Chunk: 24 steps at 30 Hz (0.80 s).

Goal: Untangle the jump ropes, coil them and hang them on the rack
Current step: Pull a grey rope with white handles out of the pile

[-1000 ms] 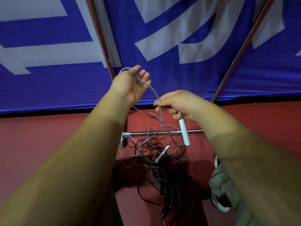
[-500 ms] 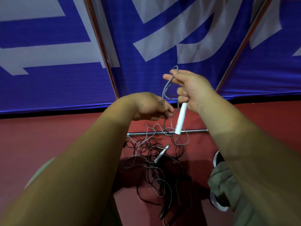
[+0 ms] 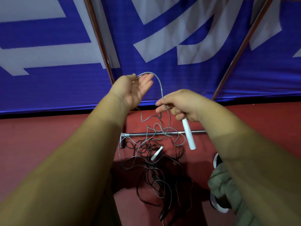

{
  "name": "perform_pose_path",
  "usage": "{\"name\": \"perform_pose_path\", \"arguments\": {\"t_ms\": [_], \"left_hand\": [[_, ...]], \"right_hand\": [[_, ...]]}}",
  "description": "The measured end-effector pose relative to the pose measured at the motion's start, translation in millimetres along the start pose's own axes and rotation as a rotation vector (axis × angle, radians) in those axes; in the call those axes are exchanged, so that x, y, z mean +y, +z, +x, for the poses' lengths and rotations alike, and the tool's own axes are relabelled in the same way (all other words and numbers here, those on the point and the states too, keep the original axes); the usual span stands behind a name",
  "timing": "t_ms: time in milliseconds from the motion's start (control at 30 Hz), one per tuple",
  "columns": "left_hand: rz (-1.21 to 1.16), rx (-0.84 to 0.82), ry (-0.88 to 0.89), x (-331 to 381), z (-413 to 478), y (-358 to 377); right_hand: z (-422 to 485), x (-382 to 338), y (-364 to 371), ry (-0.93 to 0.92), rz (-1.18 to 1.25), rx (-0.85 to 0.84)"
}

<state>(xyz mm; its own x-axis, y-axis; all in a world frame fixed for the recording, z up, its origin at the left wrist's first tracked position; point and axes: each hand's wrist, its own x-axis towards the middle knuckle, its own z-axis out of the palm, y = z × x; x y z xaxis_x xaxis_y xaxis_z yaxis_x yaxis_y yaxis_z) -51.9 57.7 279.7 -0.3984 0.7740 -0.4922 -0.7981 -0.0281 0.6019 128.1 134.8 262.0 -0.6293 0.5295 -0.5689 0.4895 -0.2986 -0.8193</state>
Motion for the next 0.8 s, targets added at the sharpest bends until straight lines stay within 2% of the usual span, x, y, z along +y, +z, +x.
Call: {"name": "perform_pose_path", "arguments": {"t_ms": [167, 333, 433, 700, 800], "left_hand": [[0.191, 0.018, -0.106, -4.5, -6.1, -1.7], [0.755, -0.068, -0.331, -21.7, -10.7, -0.4], [0.994, -0.189, -0.346, -33.3, -8.1, 0.8], [1.256, -0.415, -0.356, -47.5, -9.9, -1.5], [1.159, -0.376, -0.327, -44.6, -8.6, -2.0]], "right_hand": [[0.7, -8.7, 1.7, -0.14, 0.169, 0.038], [-4.2, -20.2, -1.4, -0.205, 0.512, 0.042], [-5.5, -22.7, -9.3, -0.245, 0.657, 0.072], [-6.0, -20.4, -19.7, -0.256, 0.636, 0.172], [-1.7, -18.8, -24.9, -0.202, 0.498, 0.246]]}}
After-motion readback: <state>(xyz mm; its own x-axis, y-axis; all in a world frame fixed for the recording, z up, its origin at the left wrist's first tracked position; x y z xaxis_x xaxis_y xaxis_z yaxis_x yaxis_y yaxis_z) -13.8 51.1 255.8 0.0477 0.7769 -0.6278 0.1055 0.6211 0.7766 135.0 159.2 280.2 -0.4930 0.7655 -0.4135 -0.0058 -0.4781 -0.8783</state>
